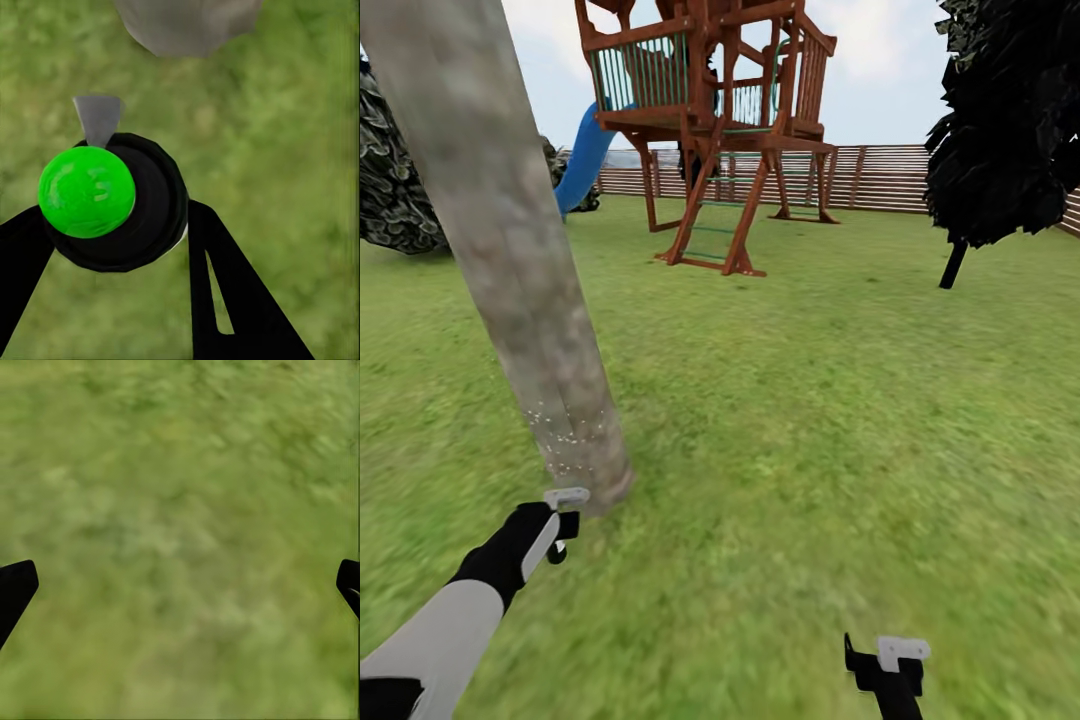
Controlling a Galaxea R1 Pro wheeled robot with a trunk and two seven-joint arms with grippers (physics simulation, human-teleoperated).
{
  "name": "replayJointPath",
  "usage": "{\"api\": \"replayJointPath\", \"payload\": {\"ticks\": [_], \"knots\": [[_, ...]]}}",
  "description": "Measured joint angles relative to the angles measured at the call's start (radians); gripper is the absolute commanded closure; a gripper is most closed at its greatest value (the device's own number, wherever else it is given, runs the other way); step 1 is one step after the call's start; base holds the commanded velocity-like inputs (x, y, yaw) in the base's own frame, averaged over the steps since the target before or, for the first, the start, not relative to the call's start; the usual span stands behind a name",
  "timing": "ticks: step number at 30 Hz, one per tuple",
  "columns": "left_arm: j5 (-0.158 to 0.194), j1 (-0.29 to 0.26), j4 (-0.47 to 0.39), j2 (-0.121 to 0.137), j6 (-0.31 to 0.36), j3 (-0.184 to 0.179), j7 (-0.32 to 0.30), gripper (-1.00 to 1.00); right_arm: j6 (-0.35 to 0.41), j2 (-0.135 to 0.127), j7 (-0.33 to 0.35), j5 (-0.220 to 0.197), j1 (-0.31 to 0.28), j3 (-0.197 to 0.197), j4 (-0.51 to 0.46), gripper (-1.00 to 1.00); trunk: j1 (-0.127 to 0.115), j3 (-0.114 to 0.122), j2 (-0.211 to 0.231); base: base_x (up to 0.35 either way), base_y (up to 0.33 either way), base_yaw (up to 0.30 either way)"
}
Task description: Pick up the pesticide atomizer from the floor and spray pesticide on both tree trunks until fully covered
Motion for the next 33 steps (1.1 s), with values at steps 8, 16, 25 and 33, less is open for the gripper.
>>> {"api": "replayJointPath", "payload": {"ticks": [8,16,25,33], "knots": [[0.0,0.011,-0.038,0.009,-0.003,-0.016,-0.004,1.0,-0.001,0.022,0.003,-0.002,0.0,0.016,0.012,-1.0,0.0,0.0,0.0,0.0,0.0,0.0],[-0.003,0.018,-0.083,0.009,-0.006,-0.015,0.006,1.0,-0.003,0.016,0.005,0.0,0.001,0.015,0.017,-1.0,0.0,0.0,0.0,-0.03,-0.171,0.0],[-0.004,0.018,-0.209,0.011,-0.008,-0.013,0.011,1.0,-0.002,0.008,0.003,0.0,0.002,0.015,0.018,-1.0,0.0,0.0,0.0,-0.119,-0.251,0.197],[-0.004,0.018,-0.176,0.005,-0.007,-0.012,0.013,1.0,-0.001,0.008,0.003,0.0,0.003,0.015,0.018,-1.0,0.001,0.0,0.0,-0.18,-0.158,0.18]]}}
